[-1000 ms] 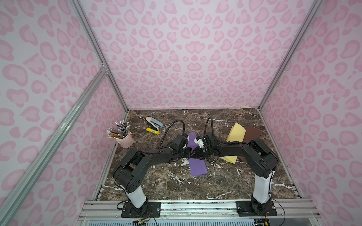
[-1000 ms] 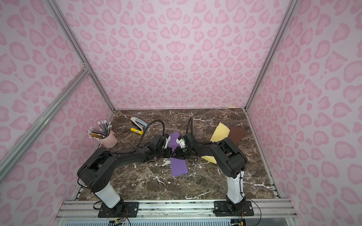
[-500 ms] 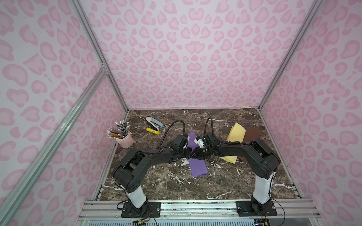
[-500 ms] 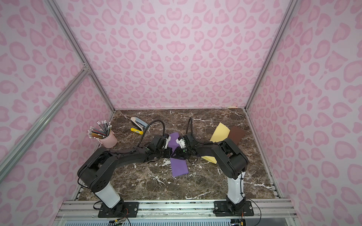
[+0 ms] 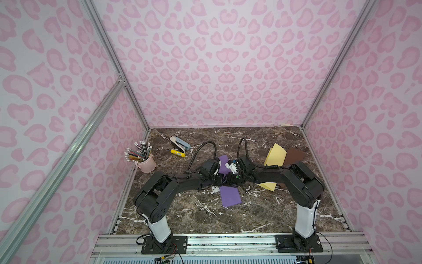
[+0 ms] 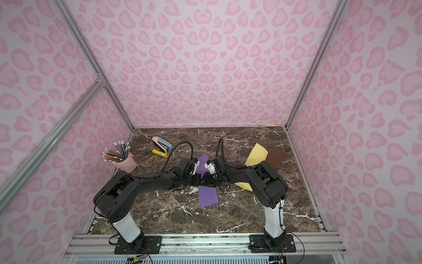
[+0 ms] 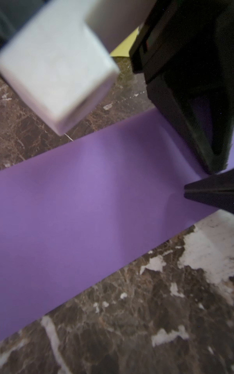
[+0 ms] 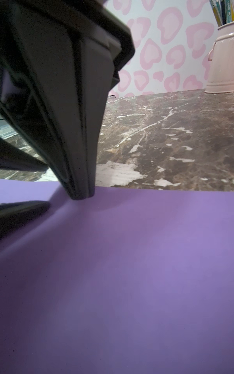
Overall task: Fold the rectangular paper in half along the long edge
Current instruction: Fold the paper at the center of the board.
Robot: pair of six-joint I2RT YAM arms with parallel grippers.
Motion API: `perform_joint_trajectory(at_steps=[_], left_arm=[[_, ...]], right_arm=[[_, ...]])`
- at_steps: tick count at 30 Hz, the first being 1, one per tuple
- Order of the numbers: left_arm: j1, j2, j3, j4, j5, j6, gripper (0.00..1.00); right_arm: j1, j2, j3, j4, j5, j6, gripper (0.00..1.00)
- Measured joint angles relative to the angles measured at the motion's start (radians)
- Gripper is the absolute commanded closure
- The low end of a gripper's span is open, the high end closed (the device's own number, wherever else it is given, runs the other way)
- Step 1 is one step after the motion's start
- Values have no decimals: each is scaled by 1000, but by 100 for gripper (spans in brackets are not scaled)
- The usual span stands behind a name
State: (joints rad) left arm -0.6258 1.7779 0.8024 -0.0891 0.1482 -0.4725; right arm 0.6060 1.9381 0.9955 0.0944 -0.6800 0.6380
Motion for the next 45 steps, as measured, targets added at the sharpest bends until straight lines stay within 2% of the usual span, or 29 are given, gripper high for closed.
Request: perform_joint_trajectory(at_steps=[6,15,19,27,34,45], left_arm=[[-1,8,-4,8,-10,0,96],[-2,9,-41,82,-19,-7,96],[-2,15,-48,108,-19,-8,96],[-3,16,-50,113,-18,-8,96],[-4,14,-55,121,-19,-8,96],[-4,15,-59,131,-19,-8,96]], right_arm=[[0,0,0,0,0,0,72],[-47,-74,26,-50,4,-18,99],[-82,-75,69,-54,-2,-29,100],[-103,42,120,-64,-17,-48,100],[-171,43,20,-7,-40,-41,100],[-283,-36,-159,96,-101,-70,100]])
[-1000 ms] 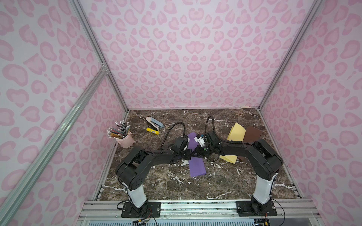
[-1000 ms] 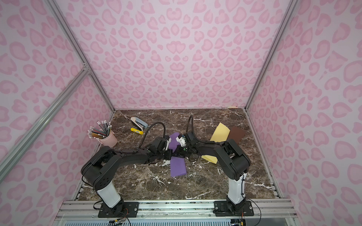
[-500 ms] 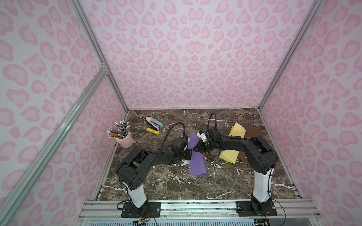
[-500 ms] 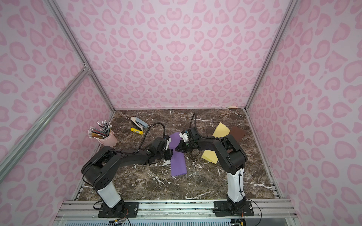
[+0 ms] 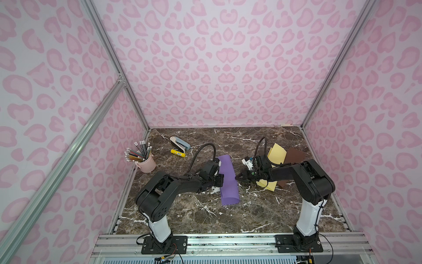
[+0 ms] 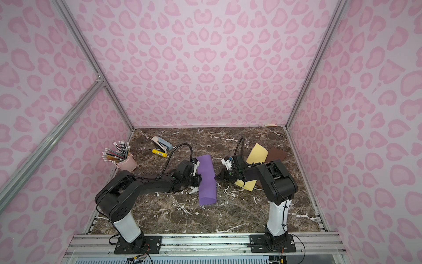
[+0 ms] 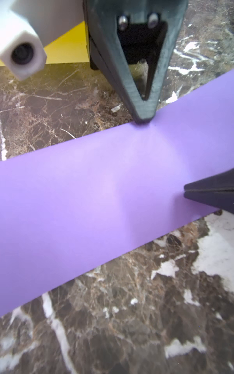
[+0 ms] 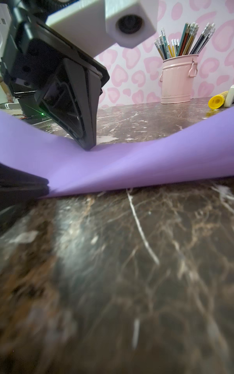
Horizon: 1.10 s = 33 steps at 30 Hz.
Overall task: Fold the rectangular paper in half along the long edge
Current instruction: Fold the paper at the center of the board.
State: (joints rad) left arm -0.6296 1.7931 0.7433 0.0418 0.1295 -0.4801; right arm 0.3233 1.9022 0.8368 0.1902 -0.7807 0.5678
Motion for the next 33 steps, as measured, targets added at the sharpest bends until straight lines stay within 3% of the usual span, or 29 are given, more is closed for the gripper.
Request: perform_joint_trajectory(at_steps=[5,15,20,25,33], left_arm=[[0,1,0,0,0,0,96],[0,1,2,-2,1,0,96],[0,2,5,-8,1,0,96],[0,0,2,-5,-1,0,96],[0,0,6,-9,-4,0,96]], right_arm=[[-15,-52,6,-85,51,-28,100],[117,-47,104,-127,83,-28,100],[97,-21,15,-40,64,23,100],[43,-87,-123,67,45,45,100],[50,-203,-161,-53,108,26,100]])
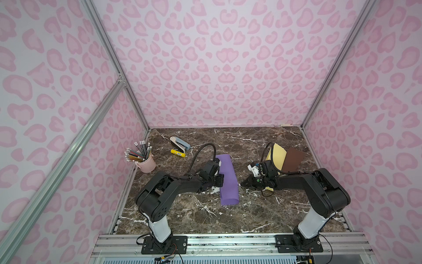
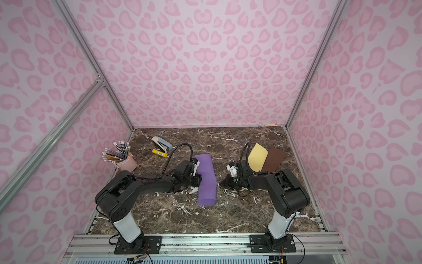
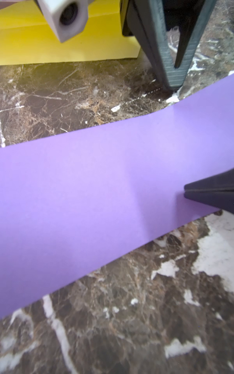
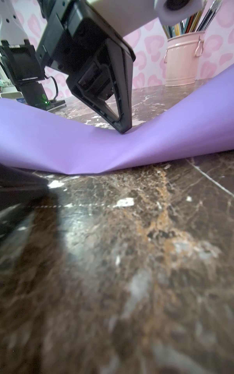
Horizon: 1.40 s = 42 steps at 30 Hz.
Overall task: Fold the rectangular paper in half along the long edge
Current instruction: Fold the paper at the center of the board.
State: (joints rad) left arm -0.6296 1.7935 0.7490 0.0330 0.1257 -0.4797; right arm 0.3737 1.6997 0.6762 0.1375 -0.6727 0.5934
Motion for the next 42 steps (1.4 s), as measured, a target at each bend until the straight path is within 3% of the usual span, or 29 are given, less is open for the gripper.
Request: perform_joint_trajectory(at_steps=[5,11,19,23,28,35,42], left_arm=[[-3,3,8,-12,2,0,96],[-6,3,15,-21,-4,0,96],[-8,1,14,-26,-10,0,96],[-10,-1,14,-28,-13,0,96],[-13,-5,6,-22,-19,0,96],[-15,-3,4,-16,-22,-8,96],[-16,2,6,-13,-21,-8,96]], right_arm=[[77,-32,80,-26,32,3,100],[119,59,100,-9,43,38,100],[93,-12,-69,88,39,44,100],[77,-76,-116,50,45,27,100],[90,-120,-46,-90,101,8,100],[181,-50,113,-104,109,8,100],[187,-1,56,-63,114,37,100]])
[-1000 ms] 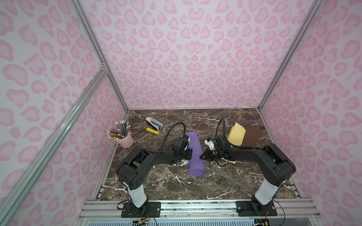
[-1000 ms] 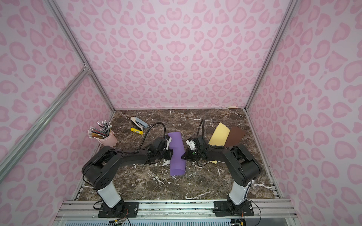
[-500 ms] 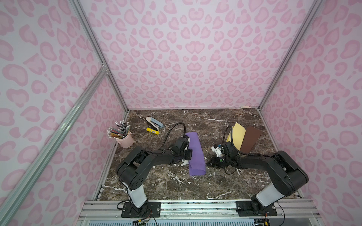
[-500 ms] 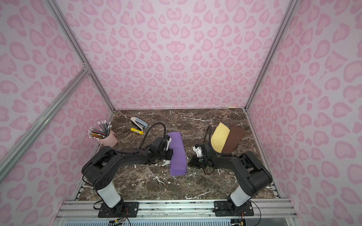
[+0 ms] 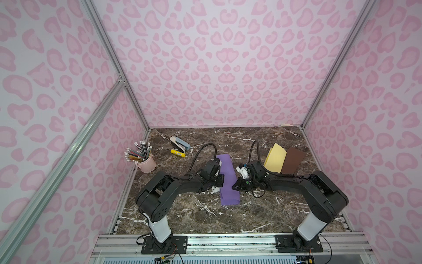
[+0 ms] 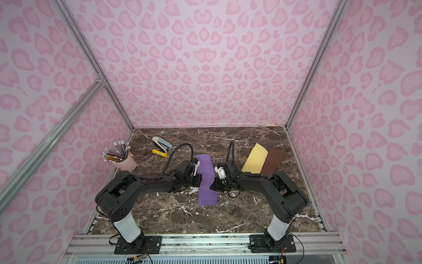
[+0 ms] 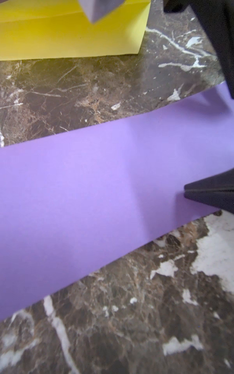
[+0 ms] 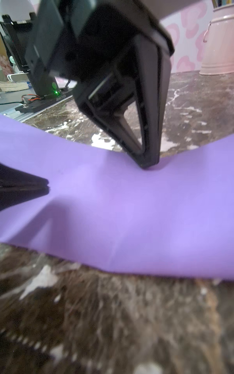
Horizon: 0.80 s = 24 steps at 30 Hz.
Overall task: Fold the rectangular paper in half along the long edge
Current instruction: Fold the paper at the center of the board.
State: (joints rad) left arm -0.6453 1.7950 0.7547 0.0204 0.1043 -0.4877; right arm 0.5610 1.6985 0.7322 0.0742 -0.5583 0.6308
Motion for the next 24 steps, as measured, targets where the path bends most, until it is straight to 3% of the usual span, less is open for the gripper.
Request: perform_joint_trajectory(at_steps=[7,11,17,24], left_arm=[[0,1,0,2,0,0,96],[0,3,0,3,0,0,96],[-1,3,0,3,0,0,96],[-2,3,2,2,-1,0,96]], right_arm=[[-94,-66,-175,126,-61,7,100],[-149,-130,-217,84,-71,-12,100],[-101,-180,-143,-39,-20,-26,100],[-14,-91,-84,-15,-13,2,100]])
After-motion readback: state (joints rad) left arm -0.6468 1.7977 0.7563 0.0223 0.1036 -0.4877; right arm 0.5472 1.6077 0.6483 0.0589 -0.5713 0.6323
